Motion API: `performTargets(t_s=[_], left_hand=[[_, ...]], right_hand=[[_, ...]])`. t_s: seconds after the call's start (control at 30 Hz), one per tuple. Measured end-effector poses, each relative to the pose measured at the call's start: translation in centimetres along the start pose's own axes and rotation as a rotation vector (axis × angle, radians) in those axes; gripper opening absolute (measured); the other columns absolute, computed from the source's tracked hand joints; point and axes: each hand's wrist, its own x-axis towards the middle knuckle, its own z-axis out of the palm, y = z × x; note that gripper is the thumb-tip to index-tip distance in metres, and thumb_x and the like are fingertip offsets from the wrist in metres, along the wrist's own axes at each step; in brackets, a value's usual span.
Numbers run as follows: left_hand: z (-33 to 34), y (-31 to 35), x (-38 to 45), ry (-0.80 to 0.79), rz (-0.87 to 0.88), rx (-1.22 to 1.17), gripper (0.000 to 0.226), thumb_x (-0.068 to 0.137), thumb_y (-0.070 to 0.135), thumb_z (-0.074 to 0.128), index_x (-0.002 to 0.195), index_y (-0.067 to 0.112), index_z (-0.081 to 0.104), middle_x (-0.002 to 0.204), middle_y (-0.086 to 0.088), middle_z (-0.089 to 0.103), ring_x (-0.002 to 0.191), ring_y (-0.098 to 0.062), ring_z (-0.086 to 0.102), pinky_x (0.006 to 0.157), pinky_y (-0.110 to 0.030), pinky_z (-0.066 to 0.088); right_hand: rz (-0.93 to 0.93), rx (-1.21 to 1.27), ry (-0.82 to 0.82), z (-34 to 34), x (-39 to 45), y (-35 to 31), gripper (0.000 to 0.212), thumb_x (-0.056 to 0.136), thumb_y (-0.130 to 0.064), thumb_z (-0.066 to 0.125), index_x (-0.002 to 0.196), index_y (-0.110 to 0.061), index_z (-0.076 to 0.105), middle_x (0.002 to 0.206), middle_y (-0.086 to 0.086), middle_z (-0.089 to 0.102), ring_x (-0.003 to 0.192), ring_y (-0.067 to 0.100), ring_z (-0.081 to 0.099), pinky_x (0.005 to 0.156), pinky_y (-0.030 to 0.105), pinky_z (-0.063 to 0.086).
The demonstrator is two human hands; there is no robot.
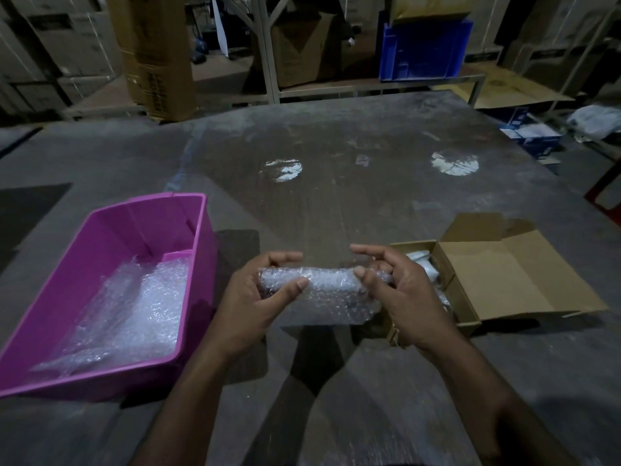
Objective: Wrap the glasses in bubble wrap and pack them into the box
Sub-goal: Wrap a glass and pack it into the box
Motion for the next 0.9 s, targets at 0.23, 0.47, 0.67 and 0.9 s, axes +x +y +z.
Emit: performTargets(t_s=[0.23, 0.47, 0.67, 0.9], left_hand=[[0.24, 0.37, 0.14, -0.009, -0.013, -0.059, 0.025, 0.093, 0.024, 0.064, 0.114, 0.031, 0.075, 0.108, 0.004, 0.075, 0.083, -0.018, 0.07, 0.067, -0.026, 0.056], [-0.23, 0.31, -0.01, -0.051, -0.028, -0.077, 0.036, 0.07, 0.016, 0.084, 0.105, 0.012, 0.076, 0.104, -0.003, 0.077, 0.09, -0.016, 0.073, 0.072, -0.024, 0.058], [-0.39, -0.24, 0.24, 0.008, 0.027, -0.002, 0.019, 0.081, 0.025, 0.078, 0.087, 0.007, 0.072, 0.083, -0.008, 0.069, 0.073, -0.017, 0.065, 0.063, -0.026, 0.051], [-0.48, -0.39, 0.13, 0.072, 0.04, 0.089, 0.029, 0.086, 0.032, 0.075, 0.113, 0.036, 0.063, 0.116, 0.019, 0.062, 0.106, -0.023, 0.066, 0.083, -0.039, 0.058]], right_hand=[[-0.011, 0.02, -0.073, 0.08, -0.38, -0.88, 0.027, 0.084, -0.034, 0.068, 0.109, -0.025, 0.075, 0.109, -0.021, 0.074, 0.097, 0.007, 0.07, 0.075, 0.023, 0.059], [-0.009, -0.03, -0.027, -0.1, -0.2, -0.47, 0.015, 0.083, -0.021, 0.077, 0.098, -0.024, 0.076, 0.098, -0.004, 0.075, 0.089, 0.009, 0.071, 0.073, 0.024, 0.059], [-0.025, -0.068, -0.02, -0.19, -0.03, -0.51, 0.021, 0.083, -0.038, 0.07, 0.097, -0.024, 0.077, 0.097, -0.004, 0.071, 0.088, 0.007, 0.069, 0.068, 0.019, 0.055], [-0.045, 0.038, -0.08, 0.15, 0.06, -0.07, 0.043, 0.092, -0.037, 0.067, 0.133, -0.044, 0.059, 0.113, 0.02, 0.068, 0.104, 0.037, 0.066, 0.091, 0.052, 0.057]])
